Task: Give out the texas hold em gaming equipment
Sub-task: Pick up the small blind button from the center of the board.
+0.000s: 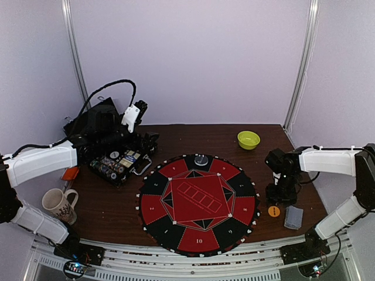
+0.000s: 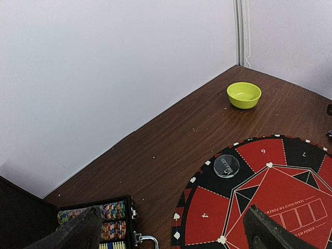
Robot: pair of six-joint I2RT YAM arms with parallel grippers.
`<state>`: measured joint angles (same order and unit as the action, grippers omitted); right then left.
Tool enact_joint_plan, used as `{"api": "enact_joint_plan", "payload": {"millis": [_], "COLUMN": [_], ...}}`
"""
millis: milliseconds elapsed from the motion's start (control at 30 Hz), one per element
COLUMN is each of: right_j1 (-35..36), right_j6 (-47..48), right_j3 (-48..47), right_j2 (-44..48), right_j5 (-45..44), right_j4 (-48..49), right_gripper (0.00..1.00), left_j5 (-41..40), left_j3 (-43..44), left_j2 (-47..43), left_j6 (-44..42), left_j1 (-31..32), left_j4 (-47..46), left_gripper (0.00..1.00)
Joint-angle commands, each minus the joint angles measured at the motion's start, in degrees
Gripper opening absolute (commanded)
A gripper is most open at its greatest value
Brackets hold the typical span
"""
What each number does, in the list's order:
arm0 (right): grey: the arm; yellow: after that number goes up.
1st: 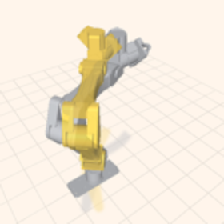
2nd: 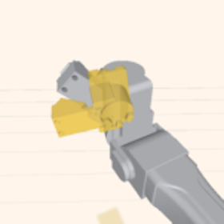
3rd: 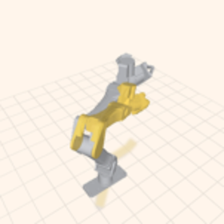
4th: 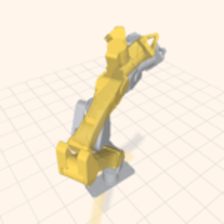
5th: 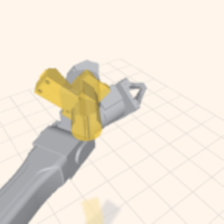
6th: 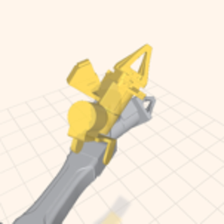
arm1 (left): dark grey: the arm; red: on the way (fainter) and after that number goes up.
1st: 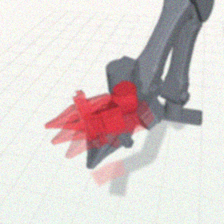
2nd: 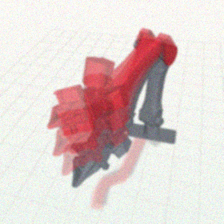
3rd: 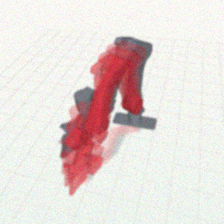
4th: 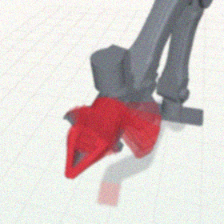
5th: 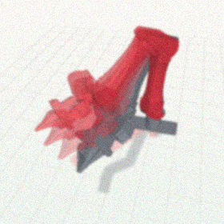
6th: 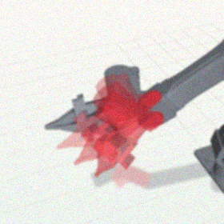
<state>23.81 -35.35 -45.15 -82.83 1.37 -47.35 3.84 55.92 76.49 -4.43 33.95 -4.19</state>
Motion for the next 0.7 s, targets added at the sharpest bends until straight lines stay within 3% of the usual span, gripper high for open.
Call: {"api": "enact_joint_plan", "payload": {"millis": [0, 200, 333, 667], "right_j1": [-0.9, -3.9, -4.6, -5.7], "right_j6": [1.9, 5.0, 6.4, 8.3], "right_j3": [-4.7, -6.5, -7.3, -6.7], "right_j2": [-0.8, -4.2, -7.0, -9.9], "right_j5": [-6.0, -6.5, -6.5, -6.3], "right_j4": [-3.2, -0.7, 0.9, 3.8], "right_gripper": [0.7, 0.81, 0.82, 0.68], "left_j5": [-0.1, -0.2, -0.3, -0.5], "left_j3": [0.4, 0.3, 0.4, 0.4], "left_j2": [-1.0, -1.1, -0.8, -0.7], "left_j6": [-0.7, -0.9, -1.0, -1.3], "left_j1": [-0.1, -0.2, -0.2, -0.1], "left_j4": [-0.7, -0.6, -0.6, -0.5], "left_gripper": [0.98, 0.98, 0.98, 0.98]}}
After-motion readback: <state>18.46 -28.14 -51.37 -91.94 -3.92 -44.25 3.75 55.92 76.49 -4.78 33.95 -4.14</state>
